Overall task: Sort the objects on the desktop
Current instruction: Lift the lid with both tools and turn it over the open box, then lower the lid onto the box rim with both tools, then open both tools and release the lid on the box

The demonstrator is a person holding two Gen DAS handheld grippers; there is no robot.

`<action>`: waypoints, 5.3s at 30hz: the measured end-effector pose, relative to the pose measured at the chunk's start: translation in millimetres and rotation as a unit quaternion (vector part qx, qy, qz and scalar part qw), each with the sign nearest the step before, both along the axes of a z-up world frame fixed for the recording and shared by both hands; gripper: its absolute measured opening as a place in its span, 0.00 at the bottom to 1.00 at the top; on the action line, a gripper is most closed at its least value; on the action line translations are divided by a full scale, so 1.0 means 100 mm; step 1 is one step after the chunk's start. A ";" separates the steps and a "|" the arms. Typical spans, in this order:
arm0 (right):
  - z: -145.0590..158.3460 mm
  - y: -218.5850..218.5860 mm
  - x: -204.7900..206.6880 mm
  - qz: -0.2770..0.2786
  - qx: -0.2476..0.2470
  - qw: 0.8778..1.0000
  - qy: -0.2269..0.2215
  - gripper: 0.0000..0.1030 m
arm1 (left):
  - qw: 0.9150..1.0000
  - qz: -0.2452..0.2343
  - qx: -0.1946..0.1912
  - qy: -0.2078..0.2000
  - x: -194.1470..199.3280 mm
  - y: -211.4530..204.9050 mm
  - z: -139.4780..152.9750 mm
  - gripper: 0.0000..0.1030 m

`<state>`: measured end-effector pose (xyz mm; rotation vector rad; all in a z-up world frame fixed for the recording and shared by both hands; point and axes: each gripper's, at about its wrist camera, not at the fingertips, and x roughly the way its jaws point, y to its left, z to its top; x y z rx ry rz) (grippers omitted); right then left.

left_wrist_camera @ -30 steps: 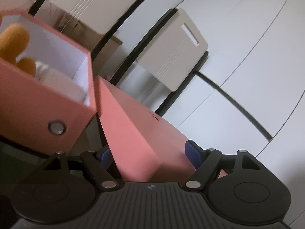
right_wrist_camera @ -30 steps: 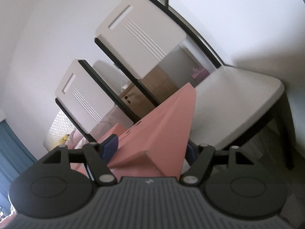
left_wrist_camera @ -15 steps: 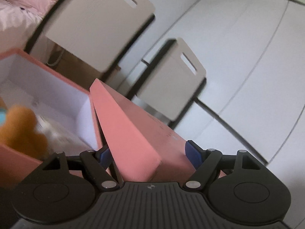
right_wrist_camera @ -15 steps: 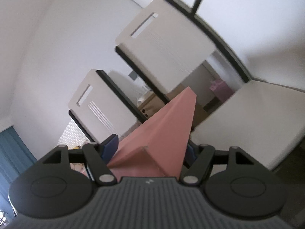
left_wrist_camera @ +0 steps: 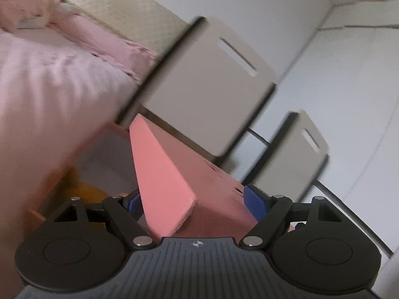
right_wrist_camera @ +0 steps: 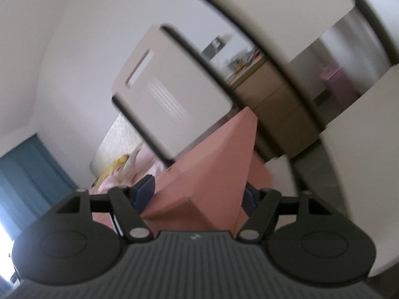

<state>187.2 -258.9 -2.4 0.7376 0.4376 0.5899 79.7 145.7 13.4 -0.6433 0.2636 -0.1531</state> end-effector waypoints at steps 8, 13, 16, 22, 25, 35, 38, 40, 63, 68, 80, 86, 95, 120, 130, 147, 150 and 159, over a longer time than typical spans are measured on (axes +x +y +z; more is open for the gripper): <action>-0.09 0.50 0.16 0.016 -0.034 0.999 -0.008 0.69 | 0.998 0.040 -0.028 0.029 0.01 0.25 -0.25 0.81; -0.23 0.49 0.15 0.004 -0.032 0.999 -0.006 0.71 | 0.997 0.065 -0.010 0.041 0.03 0.20 -0.27 0.86; -0.40 0.48 0.21 0.009 -0.025 0.999 0.034 0.72 | 0.994 0.103 0.010 0.045 0.03 0.17 -0.28 0.88; -0.44 0.47 0.24 0.028 -0.061 0.998 0.012 0.79 | 0.980 0.165 0.108 0.010 -0.05 -0.07 -0.22 0.91; -0.39 0.50 0.20 0.024 -0.113 0.993 -0.034 0.93 | 0.974 0.169 0.150 0.004 -0.04 -0.21 -0.21 0.91; -0.40 0.18 0.03 0.016 -0.121 0.991 -0.060 0.93 | 0.952 0.215 0.216 -0.014 -0.20 -0.60 -0.27 0.91; -0.41 0.08 -0.01 0.031 -0.100 0.993 -0.050 0.73 | 0.944 0.235 0.233 -0.004 -0.22 -0.73 -0.33 0.91; -0.39 0.04 -0.06 0.042 -0.090 0.994 -0.053 0.56 | 0.939 0.246 0.242 0.001 -0.20 -0.78 -0.36 0.90; -0.37 0.24 -0.12 0.064 -0.037 0.997 -0.005 0.44 | 0.921 0.285 0.259 0.054 0.16 -0.48 -0.26 0.87; -0.34 0.28 -0.08 0.056 -0.034 0.998 -0.012 0.42 | 0.925 0.274 0.253 0.076 0.27 -0.40 -0.27 0.87; -0.34 0.27 -0.03 0.046 -0.052 0.998 -0.010 0.41 | 0.939 0.236 0.241 0.062 0.11 -0.39 -0.30 0.87; -0.37 0.22 0.00 0.051 -0.027 0.998 0.000 0.43 | 0.948 0.230 0.215 0.051 0.06 -0.34 -0.32 0.91; -0.43 0.27 0.07 0.050 -0.009 0.999 0.010 0.61 | 0.956 0.211 0.194 0.063 0.18 -0.26 -0.34 0.97; -0.43 0.09 -0.03 0.036 0.001 0.999 0.027 0.45 | 0.961 0.174 0.203 0.065 0.02 -0.38 -0.40 0.96; -0.49 0.01 -0.06 0.033 -0.014 0.998 0.045 0.44 | 0.962 0.142 0.219 0.079 0.15 -0.44 -0.43 0.96; -0.53 -0.07 0.23 -0.033 -0.064 0.997 0.038 0.30 | 0.950 0.126 0.275 0.081 0.59 -0.76 -0.43 0.97; -0.52 -0.02 0.25 -0.036 -0.082 0.996 0.026 0.30 | 0.949 0.123 0.277 0.082 0.64 -0.73 -0.43 0.97; -0.31 0.19 0.11 -0.040 -0.186 0.980 -0.055 0.30 | 0.956 0.117 0.260 0.065 0.53 -0.67 -0.39 0.96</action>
